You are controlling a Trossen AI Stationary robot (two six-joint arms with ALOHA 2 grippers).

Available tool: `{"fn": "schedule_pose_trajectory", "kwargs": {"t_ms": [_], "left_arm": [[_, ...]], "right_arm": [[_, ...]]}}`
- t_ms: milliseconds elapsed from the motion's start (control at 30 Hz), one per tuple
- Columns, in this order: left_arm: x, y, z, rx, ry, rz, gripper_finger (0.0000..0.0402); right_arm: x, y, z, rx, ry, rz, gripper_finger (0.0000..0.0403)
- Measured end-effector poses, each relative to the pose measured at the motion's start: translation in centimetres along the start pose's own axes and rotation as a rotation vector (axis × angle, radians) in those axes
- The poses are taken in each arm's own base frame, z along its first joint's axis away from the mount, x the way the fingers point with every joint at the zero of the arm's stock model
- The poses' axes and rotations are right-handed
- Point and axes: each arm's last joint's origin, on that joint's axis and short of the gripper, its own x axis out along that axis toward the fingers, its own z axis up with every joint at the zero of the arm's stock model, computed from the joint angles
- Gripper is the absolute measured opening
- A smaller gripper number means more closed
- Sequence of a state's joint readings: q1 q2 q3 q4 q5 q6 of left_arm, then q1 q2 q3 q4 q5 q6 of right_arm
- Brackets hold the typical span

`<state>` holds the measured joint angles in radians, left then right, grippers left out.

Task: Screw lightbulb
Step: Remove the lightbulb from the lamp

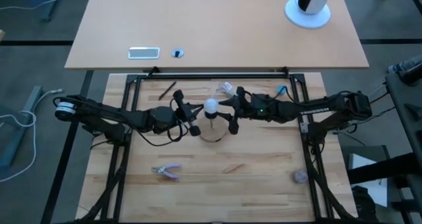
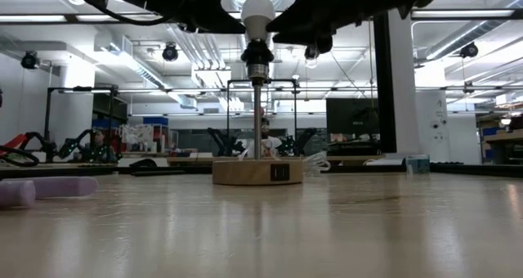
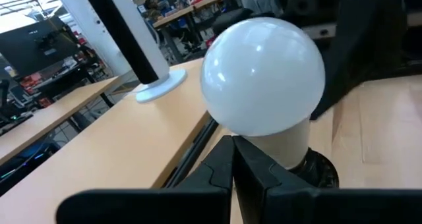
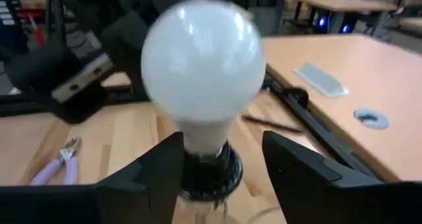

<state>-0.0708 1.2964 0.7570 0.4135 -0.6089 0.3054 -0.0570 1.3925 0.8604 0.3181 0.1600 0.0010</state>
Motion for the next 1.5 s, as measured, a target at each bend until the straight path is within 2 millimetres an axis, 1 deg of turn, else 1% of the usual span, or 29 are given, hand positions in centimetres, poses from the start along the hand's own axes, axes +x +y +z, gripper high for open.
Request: {"fn": "schedule_pose_trajectory", "kwargs": {"t_ms": [167, 533, 900, 1033, 1133, 1200, 1300, 1400, 1500], "left_arm": [[0.0, -0.1, 0.0, -0.001, -0.020, -0.061, 0.0000], [-0.1, -0.4, 0.0, -0.034, -0.014, -0.089, 0.0000], [-0.7, -1.4, 0.2, -0.054, -0.022, -0.167, 0.0000], [-0.9, -1.7, 0.1, -0.047, -0.004, -0.149, 0.0000], [-1.1, -1.7, -0.2, -0.028, 0.040, -0.090, 0.0000], [-1.2, -1.5, -0.4, -0.016, 0.070, -0.034, 0.0000], [-1.0, -1.2, -0.5, 0.006, 0.082, 0.007, 0.0000], [-0.6, -0.8, -0.4, 0.002, 0.054, -0.013, 0.0000], [-0.4, -0.5, -0.4, -0.004, 0.045, -0.038, 0.0000]], "right_arm": [[0.0, 0.0, 0.2, -0.011, -0.019, 0.006, 0.0187], [-0.1, 0.0, 0.3, -0.027, -0.027, 0.009, 0.0135], [-0.1, -0.1, 0.2, -0.049, -0.011, -0.010, 0.0095], [-0.2, 0.0, 0.0, -0.058, 0.015, 0.003, 0.0086], [-0.6, -0.1, -0.1, -0.057, 0.053, 0.003, 0.0081], [-0.8, -0.1, 0.0, -0.039, 0.057, 0.004, 0.0078], [-0.8, 0.1, 0.2, -0.027, 0.032, 0.065, 0.0082], [-0.3, 0.2, 0.1, -0.033, 0.010, 0.086, 0.0103], [0.4, 0.3, -0.2, -0.035, -0.004, 0.083, 0.0137]]}}
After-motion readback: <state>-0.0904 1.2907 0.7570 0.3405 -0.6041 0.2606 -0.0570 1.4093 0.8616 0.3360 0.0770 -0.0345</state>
